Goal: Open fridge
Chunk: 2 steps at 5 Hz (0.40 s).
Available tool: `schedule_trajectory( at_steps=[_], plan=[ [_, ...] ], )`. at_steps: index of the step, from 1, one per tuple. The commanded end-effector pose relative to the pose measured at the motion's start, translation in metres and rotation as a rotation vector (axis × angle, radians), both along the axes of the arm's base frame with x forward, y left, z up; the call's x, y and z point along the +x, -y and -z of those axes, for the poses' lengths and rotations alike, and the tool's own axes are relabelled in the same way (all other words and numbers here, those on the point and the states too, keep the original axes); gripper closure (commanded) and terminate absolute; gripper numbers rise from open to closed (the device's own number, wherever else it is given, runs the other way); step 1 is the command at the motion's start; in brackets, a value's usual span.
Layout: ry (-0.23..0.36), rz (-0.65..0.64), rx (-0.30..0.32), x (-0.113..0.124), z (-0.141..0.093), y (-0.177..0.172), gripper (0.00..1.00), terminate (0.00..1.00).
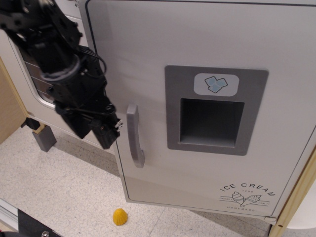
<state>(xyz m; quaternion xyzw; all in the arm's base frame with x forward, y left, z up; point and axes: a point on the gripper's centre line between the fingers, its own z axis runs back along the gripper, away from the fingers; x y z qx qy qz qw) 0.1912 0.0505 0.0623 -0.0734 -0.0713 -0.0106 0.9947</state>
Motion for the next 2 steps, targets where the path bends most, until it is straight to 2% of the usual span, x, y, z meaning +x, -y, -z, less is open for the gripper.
schedule_trajectory(
  at_steps=[1,2],
  plan=[
    [0.031,-0.264,-0.009,0.004,-0.056,-0.052,0.00,0.00],
    [0.020,-0.508,0.010,0.013,-0.079,-0.081,0.00,0.00]
  ],
)
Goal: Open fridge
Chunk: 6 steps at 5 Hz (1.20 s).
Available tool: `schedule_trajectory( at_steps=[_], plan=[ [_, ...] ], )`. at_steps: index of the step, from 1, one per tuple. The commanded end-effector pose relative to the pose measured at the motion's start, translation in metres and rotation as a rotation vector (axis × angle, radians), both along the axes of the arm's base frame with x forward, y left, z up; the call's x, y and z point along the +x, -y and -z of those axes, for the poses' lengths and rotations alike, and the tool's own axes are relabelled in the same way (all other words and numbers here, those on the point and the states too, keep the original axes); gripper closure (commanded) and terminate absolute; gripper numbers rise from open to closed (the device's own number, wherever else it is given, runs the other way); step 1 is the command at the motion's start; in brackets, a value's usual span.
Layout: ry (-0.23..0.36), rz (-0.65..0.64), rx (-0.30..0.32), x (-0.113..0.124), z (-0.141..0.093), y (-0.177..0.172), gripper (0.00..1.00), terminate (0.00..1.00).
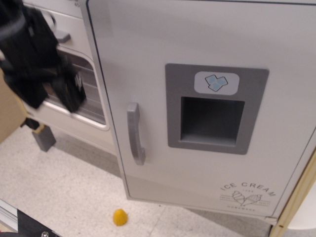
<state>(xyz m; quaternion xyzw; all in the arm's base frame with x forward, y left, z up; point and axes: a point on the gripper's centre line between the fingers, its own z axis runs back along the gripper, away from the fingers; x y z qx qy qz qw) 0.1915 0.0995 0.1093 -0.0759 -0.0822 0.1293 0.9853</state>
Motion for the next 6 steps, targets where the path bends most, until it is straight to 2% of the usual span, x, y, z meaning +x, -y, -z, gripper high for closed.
schedule_trajectory(
  at_steps=[1,2,4,5,6],
  plan=[
    [-0.025,-0.328,0.054,0.022,-0.043,-0.053,0.00,0.00],
    [-0.028,-0.425,0.041,0.038,-0.046,-0.067,0.00,0.00],
    [-0.016,-0.484,0.030,0.076,-0.045,-0.057,0.00,0.00],
    [-0.013,-0.483,0.014,0.090,-0.045,-0.046,0.00,0.00],
    [-0.015,-0.465,0.034,0.101,-0.040,-0.033,0.00,0.00]
  ],
)
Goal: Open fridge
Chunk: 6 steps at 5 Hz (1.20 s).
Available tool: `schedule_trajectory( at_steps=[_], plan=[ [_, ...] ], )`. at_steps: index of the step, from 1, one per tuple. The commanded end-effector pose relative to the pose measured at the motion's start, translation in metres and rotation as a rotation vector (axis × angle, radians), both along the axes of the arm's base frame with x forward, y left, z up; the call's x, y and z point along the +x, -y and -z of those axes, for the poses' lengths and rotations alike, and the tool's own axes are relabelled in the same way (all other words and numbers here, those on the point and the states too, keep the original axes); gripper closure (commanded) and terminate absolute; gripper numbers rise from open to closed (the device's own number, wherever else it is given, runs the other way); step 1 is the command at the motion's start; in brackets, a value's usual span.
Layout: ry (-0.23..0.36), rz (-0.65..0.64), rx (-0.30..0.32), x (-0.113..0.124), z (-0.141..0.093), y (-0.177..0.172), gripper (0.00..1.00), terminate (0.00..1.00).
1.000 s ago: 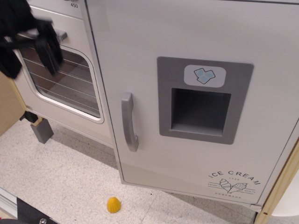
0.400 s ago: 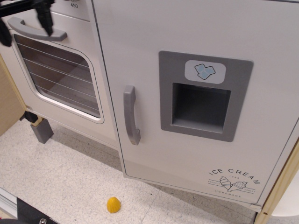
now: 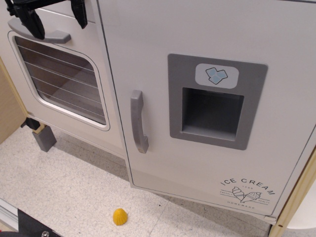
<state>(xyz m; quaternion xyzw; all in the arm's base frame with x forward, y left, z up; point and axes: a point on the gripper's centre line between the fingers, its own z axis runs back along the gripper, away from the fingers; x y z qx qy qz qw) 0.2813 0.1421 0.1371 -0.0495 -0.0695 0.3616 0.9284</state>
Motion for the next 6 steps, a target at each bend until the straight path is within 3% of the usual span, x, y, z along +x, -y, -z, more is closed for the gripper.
schedule_trajectory(
  at_steps=[1,3,4,6],
  plan=[
    [0.032,0.087,0.048,0.013,-0.005,0.024,0.00,0.00],
    [0.018,0.196,0.035,-0.009,-0.002,0.043,0.00,0.00],
    [0.002,0.279,0.058,-0.026,0.002,0.050,0.00,0.00],
    [0.040,0.449,0.054,-0.059,-0.016,0.080,0.00,0.00]
  ],
)
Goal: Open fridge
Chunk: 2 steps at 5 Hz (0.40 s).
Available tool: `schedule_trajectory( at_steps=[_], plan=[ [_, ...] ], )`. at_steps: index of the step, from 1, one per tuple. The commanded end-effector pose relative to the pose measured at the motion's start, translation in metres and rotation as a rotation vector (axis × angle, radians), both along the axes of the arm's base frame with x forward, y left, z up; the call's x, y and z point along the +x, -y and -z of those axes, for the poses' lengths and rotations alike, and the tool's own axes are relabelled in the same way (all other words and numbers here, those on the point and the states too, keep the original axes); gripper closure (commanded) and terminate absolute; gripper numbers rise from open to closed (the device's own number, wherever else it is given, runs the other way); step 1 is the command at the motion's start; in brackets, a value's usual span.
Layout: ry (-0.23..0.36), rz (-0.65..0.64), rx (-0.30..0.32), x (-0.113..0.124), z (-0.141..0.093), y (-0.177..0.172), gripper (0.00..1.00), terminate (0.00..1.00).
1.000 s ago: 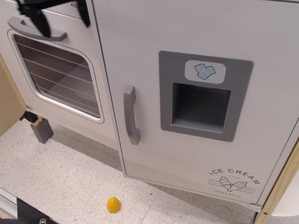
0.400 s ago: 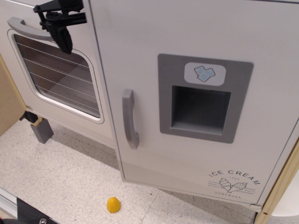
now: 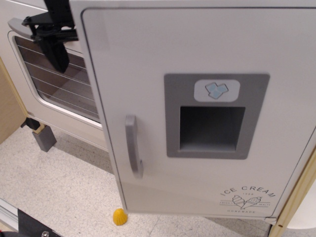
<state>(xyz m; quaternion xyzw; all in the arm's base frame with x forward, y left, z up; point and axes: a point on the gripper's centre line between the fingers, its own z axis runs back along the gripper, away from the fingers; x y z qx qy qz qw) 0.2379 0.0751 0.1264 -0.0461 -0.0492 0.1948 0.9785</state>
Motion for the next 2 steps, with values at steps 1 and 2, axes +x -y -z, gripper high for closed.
schedule_trajectory(
  at_steps=[1,2],
  plan=[
    [0.060,0.186,0.011,-0.026,-0.036,0.032,0.00,0.00],
    [0.026,0.271,-0.013,-0.033,-0.039,0.048,0.00,0.00]
  ],
)
